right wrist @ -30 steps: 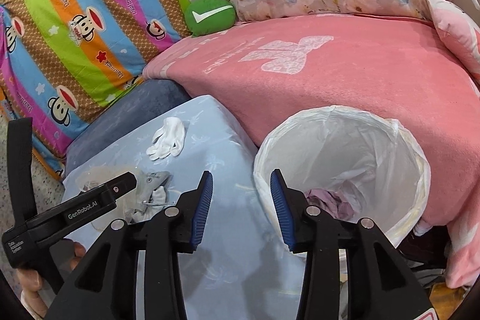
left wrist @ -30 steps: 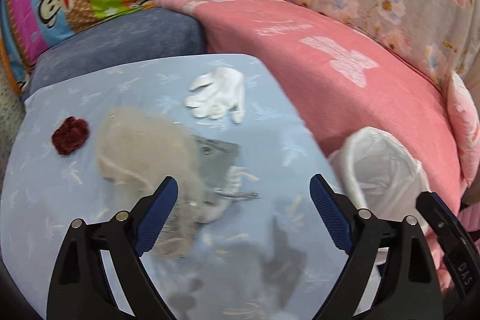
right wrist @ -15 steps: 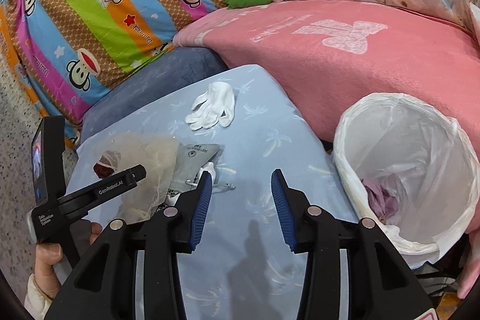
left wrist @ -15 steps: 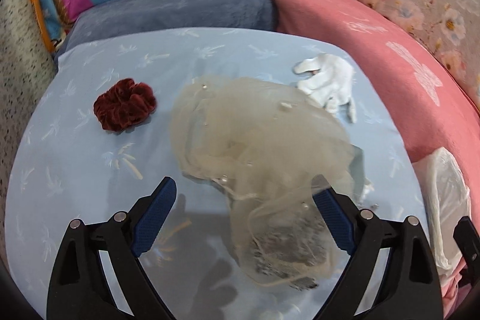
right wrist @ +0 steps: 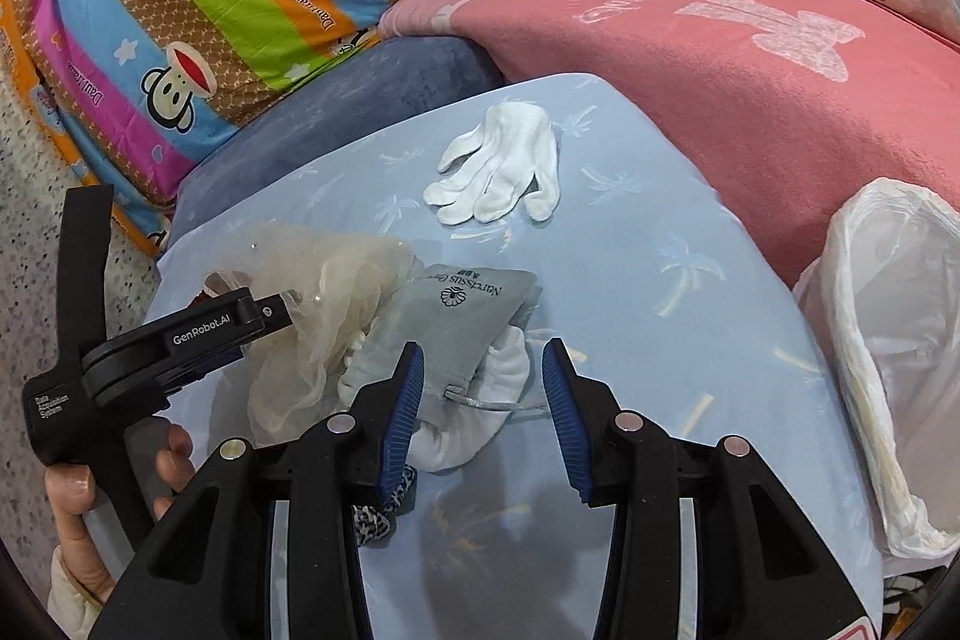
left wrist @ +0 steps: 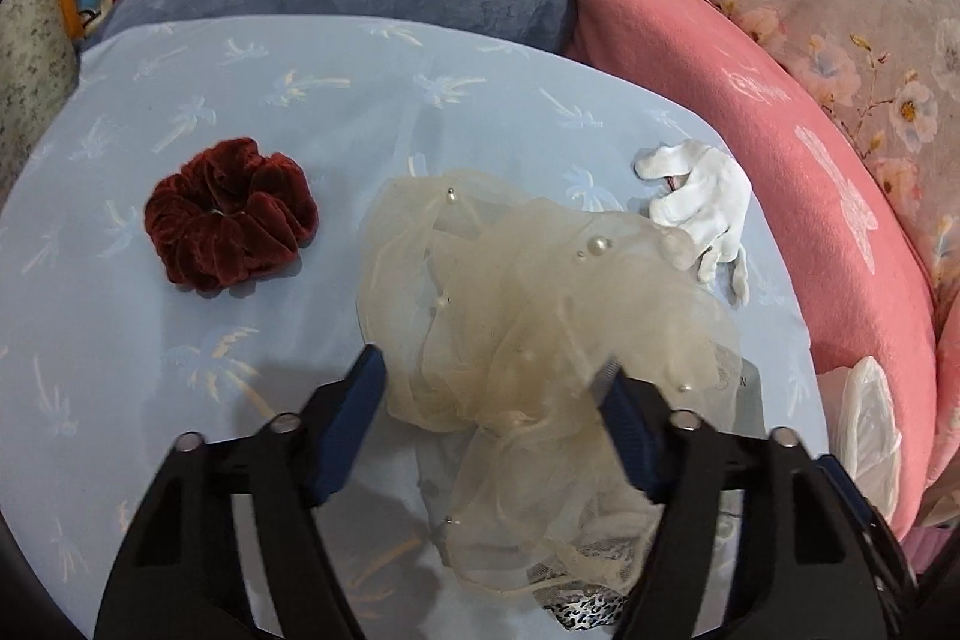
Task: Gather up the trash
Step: 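Grasp the beige tulle pouch with the left tool while the right tool grasps the grey pouch, then carry the tulle pouch and grey pouch in both tools over the white bin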
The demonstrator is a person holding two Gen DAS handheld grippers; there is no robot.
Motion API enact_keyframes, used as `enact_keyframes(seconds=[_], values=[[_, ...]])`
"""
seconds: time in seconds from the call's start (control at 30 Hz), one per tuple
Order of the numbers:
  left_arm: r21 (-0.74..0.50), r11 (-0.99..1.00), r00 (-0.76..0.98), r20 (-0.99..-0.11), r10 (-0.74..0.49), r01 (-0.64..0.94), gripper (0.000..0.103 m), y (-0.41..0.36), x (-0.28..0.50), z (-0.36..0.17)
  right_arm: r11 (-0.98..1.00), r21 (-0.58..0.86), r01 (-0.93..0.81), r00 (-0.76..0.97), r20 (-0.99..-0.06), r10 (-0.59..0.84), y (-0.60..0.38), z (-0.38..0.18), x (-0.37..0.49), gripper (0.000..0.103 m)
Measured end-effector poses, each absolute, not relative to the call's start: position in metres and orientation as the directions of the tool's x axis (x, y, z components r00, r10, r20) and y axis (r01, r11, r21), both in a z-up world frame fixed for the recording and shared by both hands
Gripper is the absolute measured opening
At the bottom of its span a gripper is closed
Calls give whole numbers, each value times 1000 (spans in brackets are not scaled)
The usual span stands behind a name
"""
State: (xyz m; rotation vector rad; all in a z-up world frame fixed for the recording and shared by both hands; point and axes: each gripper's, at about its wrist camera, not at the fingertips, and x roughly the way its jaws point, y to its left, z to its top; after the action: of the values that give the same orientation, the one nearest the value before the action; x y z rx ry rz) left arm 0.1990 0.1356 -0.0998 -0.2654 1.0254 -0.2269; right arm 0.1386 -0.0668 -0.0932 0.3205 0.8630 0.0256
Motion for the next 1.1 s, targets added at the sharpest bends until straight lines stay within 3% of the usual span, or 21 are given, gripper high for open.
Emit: enact_keyframes(seconds=[0.1,0.17,0.23,0.37,0.53,0.73,1.1], values=[[-333,940,498,-804,-324,73,39,138,200,-101,953,286,99,637,-754,160,-60,-101,149,41],[-341,936,498,-800,-336,84,18,140,199,-100,954,285,94,627,-761,166,-57,-107,155,41],[-343,935,506,-794,-338,87,11,142,198,-98,954,284,94,618,-768,168,-54,-111,159,41],[-337,937,531,-779,-334,95,10,146,195,-89,955,281,90,609,-775,171,-49,-117,162,31],[-320,941,551,-768,-325,109,8,143,191,-79,955,283,90,601,-780,175,-48,-121,161,27],[-297,946,565,-763,-315,127,7,135,183,-71,949,303,84,612,-767,191,-50,-114,154,5],[-285,945,625,-712,-319,158,7,127,162,-32,939,341,33,701,-677,222,-55,-59,125,4]])
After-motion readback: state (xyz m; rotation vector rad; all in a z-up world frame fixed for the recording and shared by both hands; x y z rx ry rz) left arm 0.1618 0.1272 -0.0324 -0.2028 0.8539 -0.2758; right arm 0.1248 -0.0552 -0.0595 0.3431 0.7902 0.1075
